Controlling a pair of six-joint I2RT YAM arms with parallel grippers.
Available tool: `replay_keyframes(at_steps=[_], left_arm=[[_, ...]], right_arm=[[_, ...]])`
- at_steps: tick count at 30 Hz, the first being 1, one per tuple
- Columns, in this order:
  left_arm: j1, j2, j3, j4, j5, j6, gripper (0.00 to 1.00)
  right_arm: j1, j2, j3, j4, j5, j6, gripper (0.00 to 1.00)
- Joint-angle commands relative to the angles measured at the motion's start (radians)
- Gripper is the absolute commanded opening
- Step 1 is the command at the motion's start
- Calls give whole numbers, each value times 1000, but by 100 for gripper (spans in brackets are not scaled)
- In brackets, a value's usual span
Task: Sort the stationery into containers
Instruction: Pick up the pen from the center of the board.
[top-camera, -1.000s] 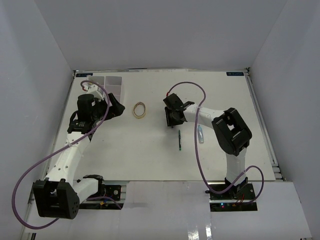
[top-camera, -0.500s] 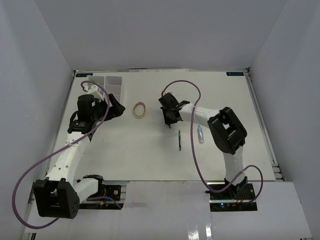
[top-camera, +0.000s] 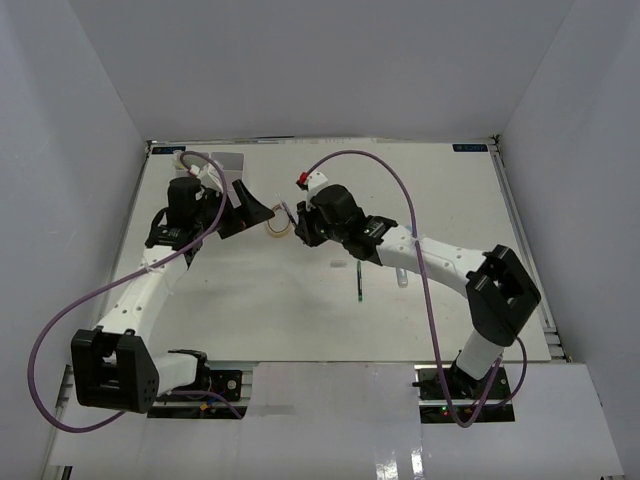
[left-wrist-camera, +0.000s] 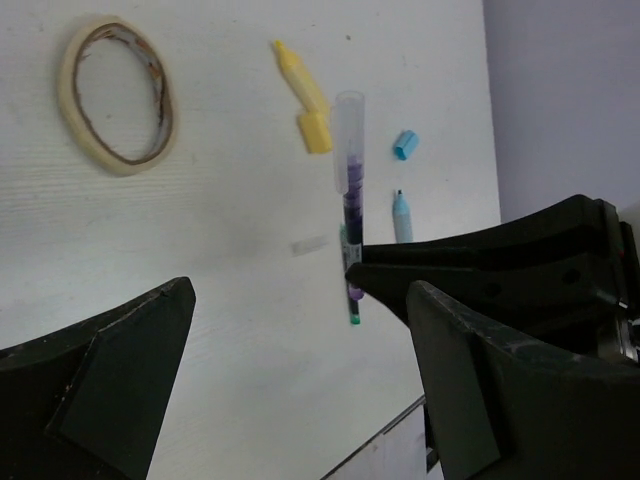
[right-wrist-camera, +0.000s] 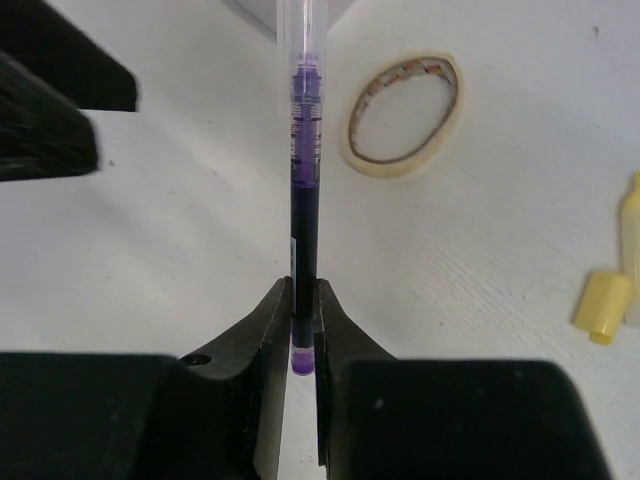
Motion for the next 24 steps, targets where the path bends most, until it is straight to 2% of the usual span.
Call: replay_keyframes(at_steps=[1,9,16,17,23,24], left_arm=[[-46,-1,68,17,46,-56,98],[-132,-4,107,52,-35,-111,91],[-161,18,119,52,-42,-131,71],[-168,18,117,52,-45,-131,65],[-187,28,113,52,-52,-137,52],[-188,27,113,52,-54,-136,45]], right_arm=[[24,-55,-46,136,-81,-63,13],[32,-138,-137,229,-204,-58,13],[31,-182,-183,269,-234,-45,14],[31,-187,-189,275,-234,-44,13],[32,-196,-214,311,-251,-32,14],[31,-194,-217,312,-256,-29,14]])
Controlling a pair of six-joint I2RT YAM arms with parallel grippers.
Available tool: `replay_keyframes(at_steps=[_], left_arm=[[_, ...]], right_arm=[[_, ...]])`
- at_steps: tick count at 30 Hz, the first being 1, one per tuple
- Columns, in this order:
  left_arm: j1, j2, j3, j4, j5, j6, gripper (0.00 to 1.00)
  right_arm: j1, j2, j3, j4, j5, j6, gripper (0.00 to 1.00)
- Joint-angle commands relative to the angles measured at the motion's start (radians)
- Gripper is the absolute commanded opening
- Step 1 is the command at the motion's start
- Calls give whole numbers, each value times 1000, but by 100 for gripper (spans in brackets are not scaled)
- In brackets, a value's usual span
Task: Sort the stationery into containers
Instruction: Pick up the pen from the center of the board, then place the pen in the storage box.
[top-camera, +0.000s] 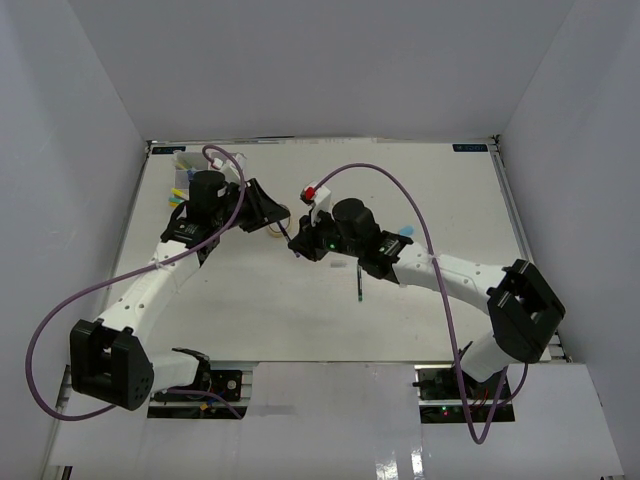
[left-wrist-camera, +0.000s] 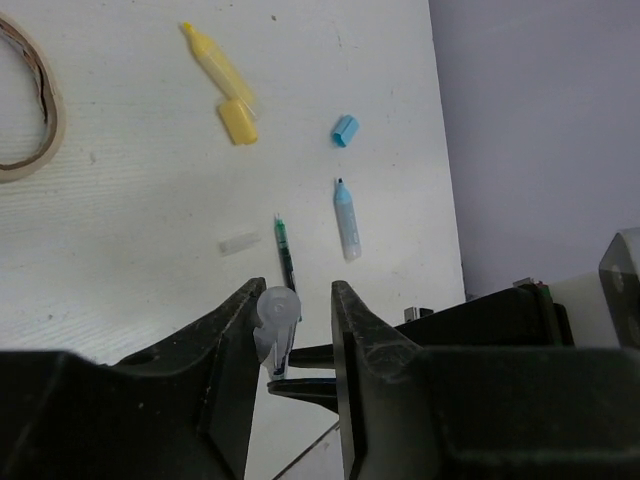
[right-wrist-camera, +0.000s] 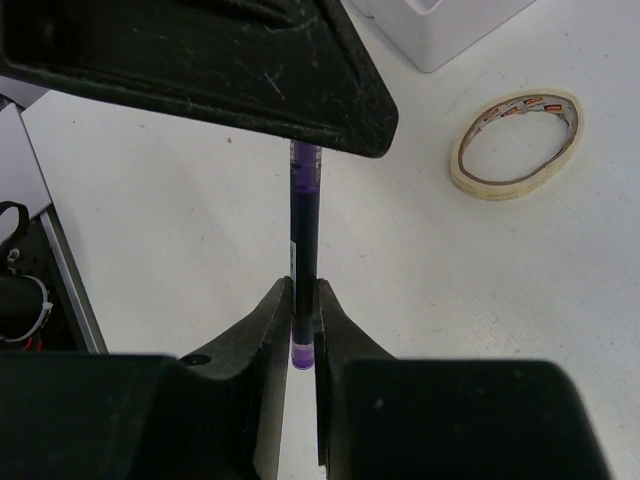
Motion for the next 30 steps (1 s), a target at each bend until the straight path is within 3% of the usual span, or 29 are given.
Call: replay_keyframes(at_steps=[1,7,13,16,18,20,22,30], left_arm=[[-9,-4,33,15,-15,-1,41],[-10,-14,36,15,-56,21,6],[-10,-24,53,9,-157,76,3],[-9,8,103,-23,-277,126,3],[-4,31,133,-39,-407,169,4],[26,78,191,-51,-495,194,4],[84,115,232,-45,-555,206,4],[244,338,432,55,-601,186,6]], right_arm=[[1,-27,-11,73,-27,12,15],[1,-20,-18,70,-19,12,25],[0,-41,-25,30,33,-6,48],[-5,-67,-22,-38,87,-32,70],[-11,-101,-34,-67,134,-47,79],[-16,-154,-66,-98,212,-60,97],[-22,-199,-97,-110,257,-63,90],[-34,-411,-261,-125,387,-98,90]])
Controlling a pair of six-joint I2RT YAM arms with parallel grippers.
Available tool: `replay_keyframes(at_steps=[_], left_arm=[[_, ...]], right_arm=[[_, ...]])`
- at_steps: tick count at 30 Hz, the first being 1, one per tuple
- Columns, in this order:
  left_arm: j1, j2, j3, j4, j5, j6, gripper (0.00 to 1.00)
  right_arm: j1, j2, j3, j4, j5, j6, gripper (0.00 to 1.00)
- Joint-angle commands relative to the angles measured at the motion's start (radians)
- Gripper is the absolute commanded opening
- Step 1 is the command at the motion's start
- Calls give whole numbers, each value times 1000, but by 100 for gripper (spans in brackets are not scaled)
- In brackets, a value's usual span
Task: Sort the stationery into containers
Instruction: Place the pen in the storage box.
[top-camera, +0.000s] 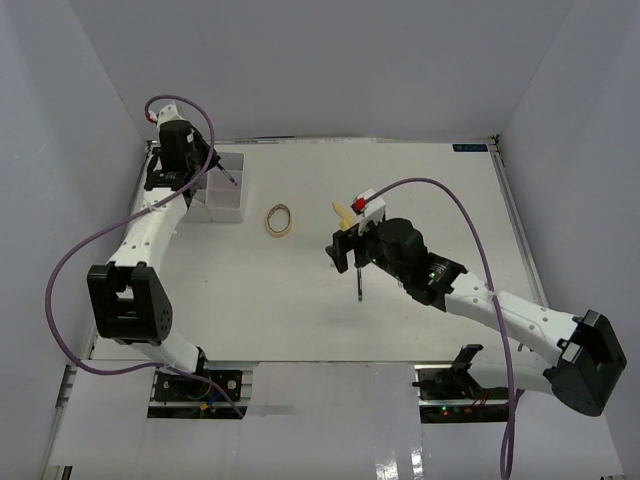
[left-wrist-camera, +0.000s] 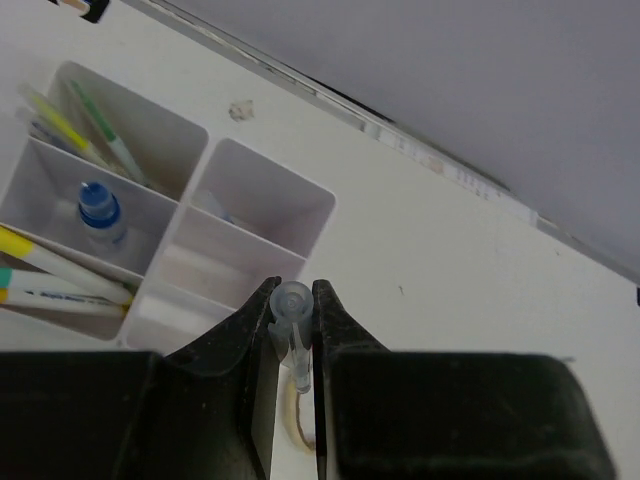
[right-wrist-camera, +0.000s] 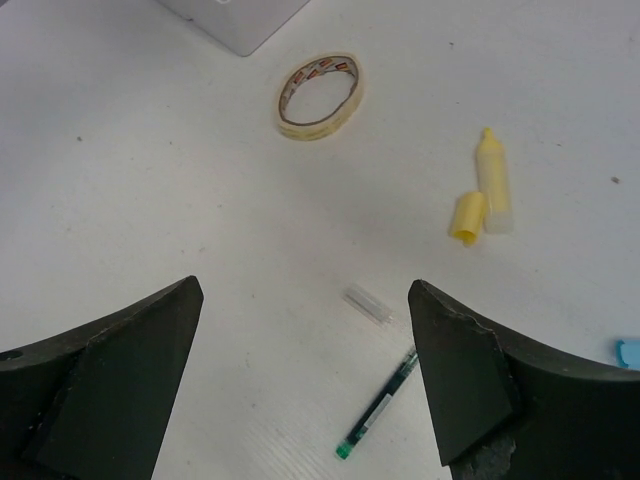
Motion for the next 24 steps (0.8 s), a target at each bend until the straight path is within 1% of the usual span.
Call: replay_keyframes(at_steps=[1,5,7,12,13,15,21,24], left_arm=[[37,52,76,59,-71,8,6],[55,145,149,107,-87,5,7],[63,166,162,139,-94,2,7],[71,187,136,239,-111,-17,8],[71,192,134,283,-114,-17,9],[71,208,140,288,-122,-23,10],[71,300,165,283,-96,-21,20],[71,319,165,280,-77,-23,27]], right_arm=[[-4,-60,-55,-10,89,-35,90],[-10,-110,-106,-33,117,-48,90],[-12,-127,-126,-40,117,-49,90],[-13,-152,-160,-52,100,-47,90],[-13,-157,-169,-52,100,-45,90],[-13,-158,-174,-55,98,-44,90],[-15,-157,-175,-72,98,-27,90],[-15,-155,-175,-76,95,-19,90]])
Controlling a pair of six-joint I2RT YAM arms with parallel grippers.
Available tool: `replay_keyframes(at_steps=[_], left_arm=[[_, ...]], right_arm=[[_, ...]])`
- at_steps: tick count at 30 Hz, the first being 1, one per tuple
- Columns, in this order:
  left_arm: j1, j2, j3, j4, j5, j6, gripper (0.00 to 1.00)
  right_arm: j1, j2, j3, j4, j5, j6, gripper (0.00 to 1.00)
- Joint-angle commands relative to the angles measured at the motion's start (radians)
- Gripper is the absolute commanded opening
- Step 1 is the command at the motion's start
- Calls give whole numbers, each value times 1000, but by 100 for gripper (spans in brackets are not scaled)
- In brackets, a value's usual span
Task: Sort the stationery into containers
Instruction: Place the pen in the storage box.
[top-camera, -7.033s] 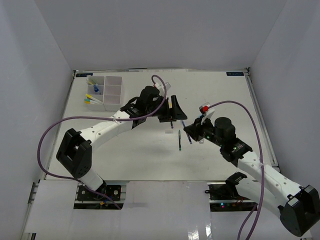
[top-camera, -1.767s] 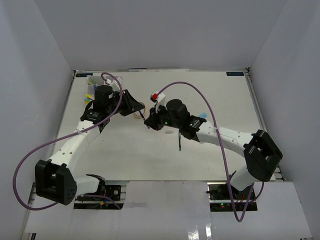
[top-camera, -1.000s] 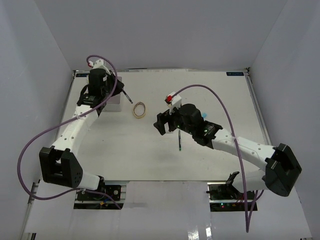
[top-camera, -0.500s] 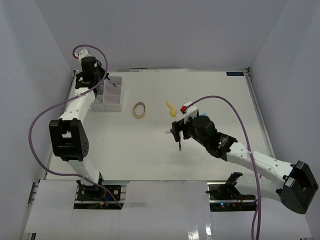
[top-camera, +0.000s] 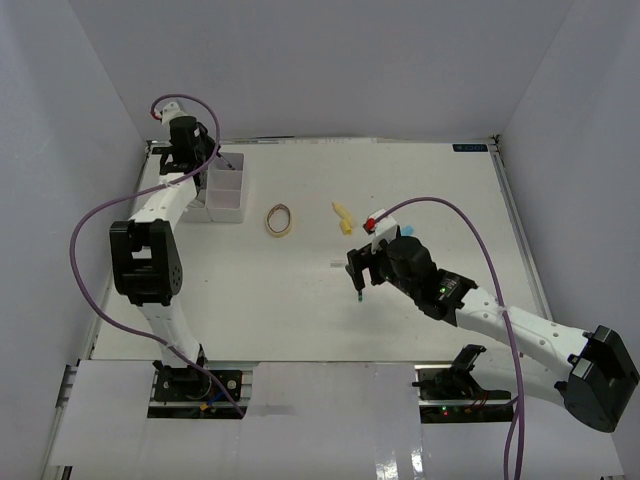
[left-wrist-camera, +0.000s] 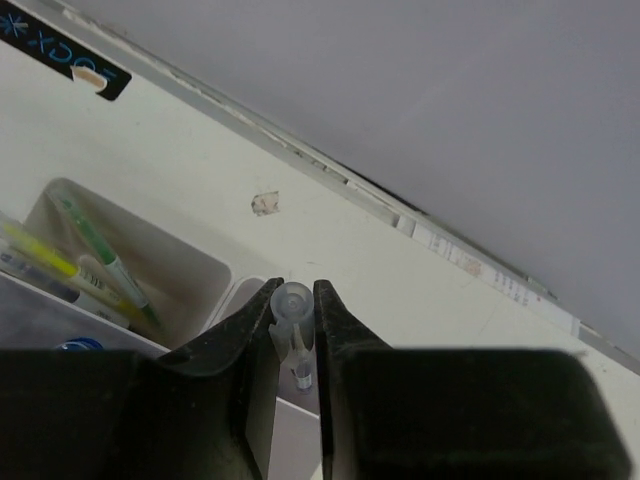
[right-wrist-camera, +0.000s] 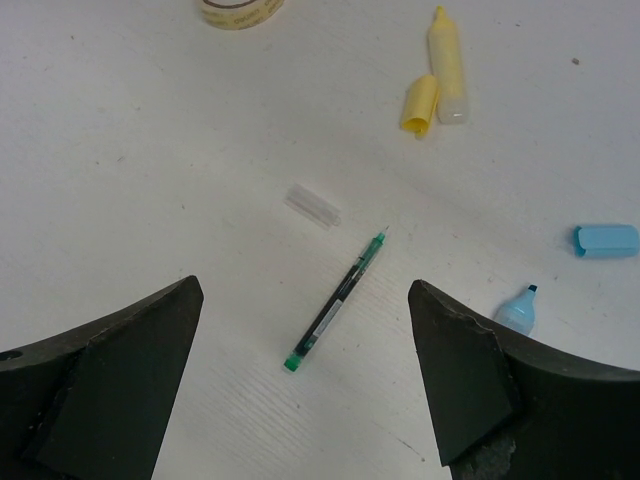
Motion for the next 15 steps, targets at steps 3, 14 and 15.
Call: replay_keyframes(at_steps=[3,14,15], left_arm=[[4,13,26,0,33,-1,37],[4,-114,31,-114,54,41,87],[4,-134,29,-131,68,42,89]], right_arm=[[-5,-15,2,9,3,12,90],[-5,21,22,-88,63,90,91],[-5,28,27,-100,69,106,92]])
